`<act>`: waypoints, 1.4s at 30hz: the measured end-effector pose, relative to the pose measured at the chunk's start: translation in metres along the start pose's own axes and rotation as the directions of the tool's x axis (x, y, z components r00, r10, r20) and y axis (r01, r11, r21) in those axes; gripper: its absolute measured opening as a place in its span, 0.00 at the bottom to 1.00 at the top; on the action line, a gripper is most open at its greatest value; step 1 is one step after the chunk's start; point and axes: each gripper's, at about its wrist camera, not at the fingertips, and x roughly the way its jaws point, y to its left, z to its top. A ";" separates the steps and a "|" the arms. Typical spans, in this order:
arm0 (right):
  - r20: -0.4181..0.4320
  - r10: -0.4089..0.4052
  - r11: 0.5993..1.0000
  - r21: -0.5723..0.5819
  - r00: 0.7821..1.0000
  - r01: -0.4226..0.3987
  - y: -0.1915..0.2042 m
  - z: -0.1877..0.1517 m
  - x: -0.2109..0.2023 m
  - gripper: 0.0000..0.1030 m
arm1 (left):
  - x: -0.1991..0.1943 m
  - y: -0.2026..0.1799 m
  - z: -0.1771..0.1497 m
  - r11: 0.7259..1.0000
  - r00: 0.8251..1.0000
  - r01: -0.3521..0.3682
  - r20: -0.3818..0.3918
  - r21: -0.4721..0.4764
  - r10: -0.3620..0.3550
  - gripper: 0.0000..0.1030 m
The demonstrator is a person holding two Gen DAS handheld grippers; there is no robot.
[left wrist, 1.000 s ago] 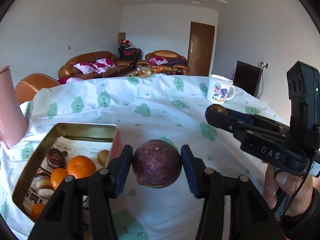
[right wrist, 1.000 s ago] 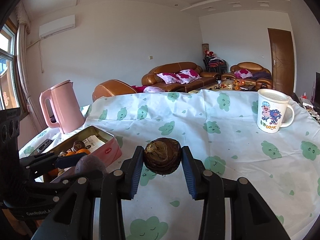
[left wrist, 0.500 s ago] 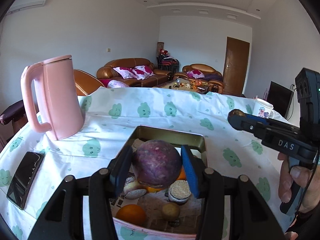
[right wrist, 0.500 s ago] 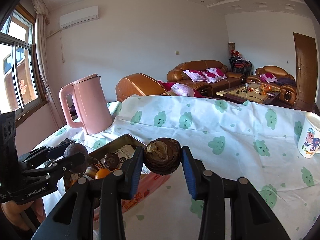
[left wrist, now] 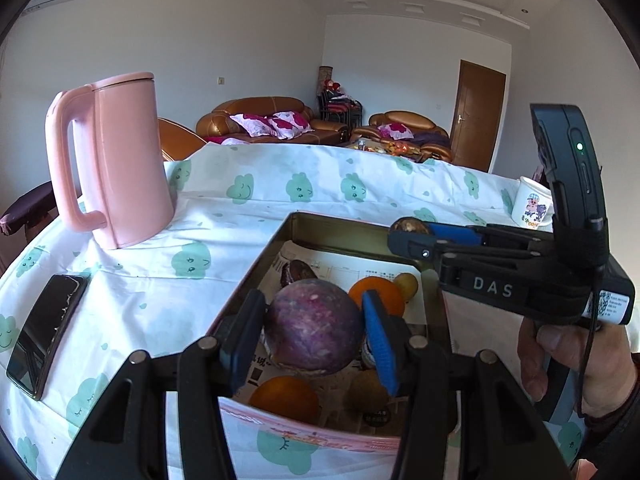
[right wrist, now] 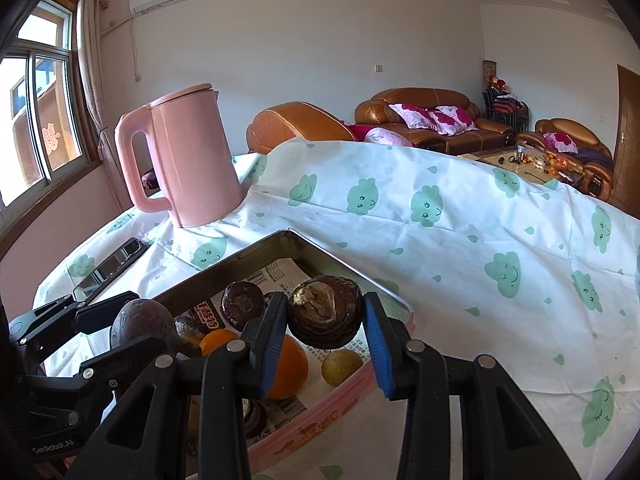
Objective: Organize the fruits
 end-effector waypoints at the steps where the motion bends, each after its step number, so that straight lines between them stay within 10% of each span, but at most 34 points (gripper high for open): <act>1: -0.007 -0.007 1.000 -0.002 1.000 0.007 0.000 -0.001 0.003 0.39 | 0.000 -0.001 -0.001 1.000 1.000 0.000 -0.003 0.003 0.000 0.50; 9: -0.024 -0.001 1.000 -0.018 1.000 0.001 0.005 -0.007 0.010 0.53 | 0.001 -0.003 -0.003 1.000 1.000 -0.014 0.001 0.008 0.014 0.52; 22: 0.047 -0.056 0.998 0.036 0.997 0.054 -0.004 -0.020 -0.032 0.65 | -0.029 -0.001 -0.003 1.000 0.995 -0.026 0.095 -0.012 0.027 0.87; 42: 0.214 -0.137 0.990 0.073 0.967 0.124 -0.006 -0.044 -0.134 0.72 | -0.057 -0.022 -0.001 1.000 0.984 0.015 0.177 -0.022 -0.011 0.96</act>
